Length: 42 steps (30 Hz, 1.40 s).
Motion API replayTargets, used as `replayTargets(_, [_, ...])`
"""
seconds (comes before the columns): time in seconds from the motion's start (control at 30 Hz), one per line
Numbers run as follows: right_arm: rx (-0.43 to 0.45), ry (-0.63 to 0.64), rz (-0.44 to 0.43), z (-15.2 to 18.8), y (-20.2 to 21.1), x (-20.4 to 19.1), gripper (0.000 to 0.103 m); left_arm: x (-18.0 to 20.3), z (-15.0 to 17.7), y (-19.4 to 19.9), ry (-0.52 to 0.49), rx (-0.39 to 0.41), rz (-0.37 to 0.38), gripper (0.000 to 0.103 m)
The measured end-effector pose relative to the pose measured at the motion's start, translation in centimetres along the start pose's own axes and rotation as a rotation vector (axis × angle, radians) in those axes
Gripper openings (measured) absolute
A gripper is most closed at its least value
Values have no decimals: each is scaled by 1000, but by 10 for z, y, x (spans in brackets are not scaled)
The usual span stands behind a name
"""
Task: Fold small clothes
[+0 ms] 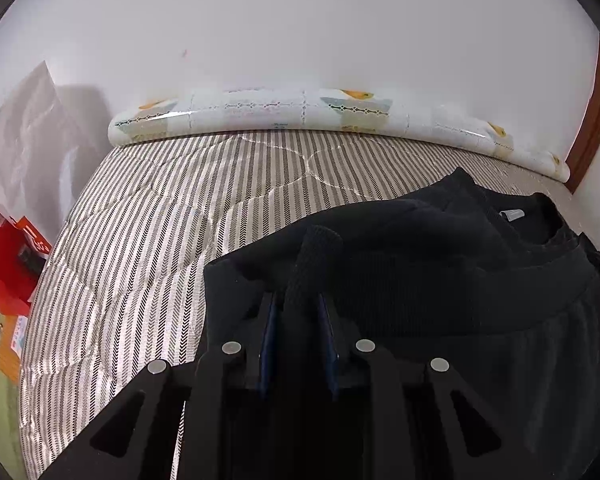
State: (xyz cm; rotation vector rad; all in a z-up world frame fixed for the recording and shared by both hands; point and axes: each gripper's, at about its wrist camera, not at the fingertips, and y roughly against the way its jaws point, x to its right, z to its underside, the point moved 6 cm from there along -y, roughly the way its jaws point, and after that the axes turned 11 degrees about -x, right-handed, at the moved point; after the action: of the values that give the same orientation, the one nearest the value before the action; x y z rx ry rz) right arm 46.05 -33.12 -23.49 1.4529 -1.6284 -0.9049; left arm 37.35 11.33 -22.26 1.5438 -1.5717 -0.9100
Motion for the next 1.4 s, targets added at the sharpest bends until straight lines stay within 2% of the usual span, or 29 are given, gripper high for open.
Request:
replayTargets(0.9, [-22, -17, -19, 0, 0, -1, 34, 0, 0, 0, -8, 0, -13, 22])
replayTargets(1.17, [-24, -41, -32, 0, 1, 3, 39, 1, -1, 0, -6, -2, -9, 22])
replayTargets(1.27, [-24, -38, -19, -1, 2, 3, 41, -1, -1, 1, 3, -2, 14, 23])
replayTargets(1.3, [-24, -39, -12, -1, 2, 4, 43, -2, -1, 2, 7, -3, 26, 25])
replayTargets(1.37, [-27, -57, 9, -2, 3, 8, 54, -5, -1, 3, 18, -10, 55, 28])
replayTargets(1.4, [-32, -66, -1, -2, 2, 10, 54, -4, 0, 5, 17, -14, 57, 31])
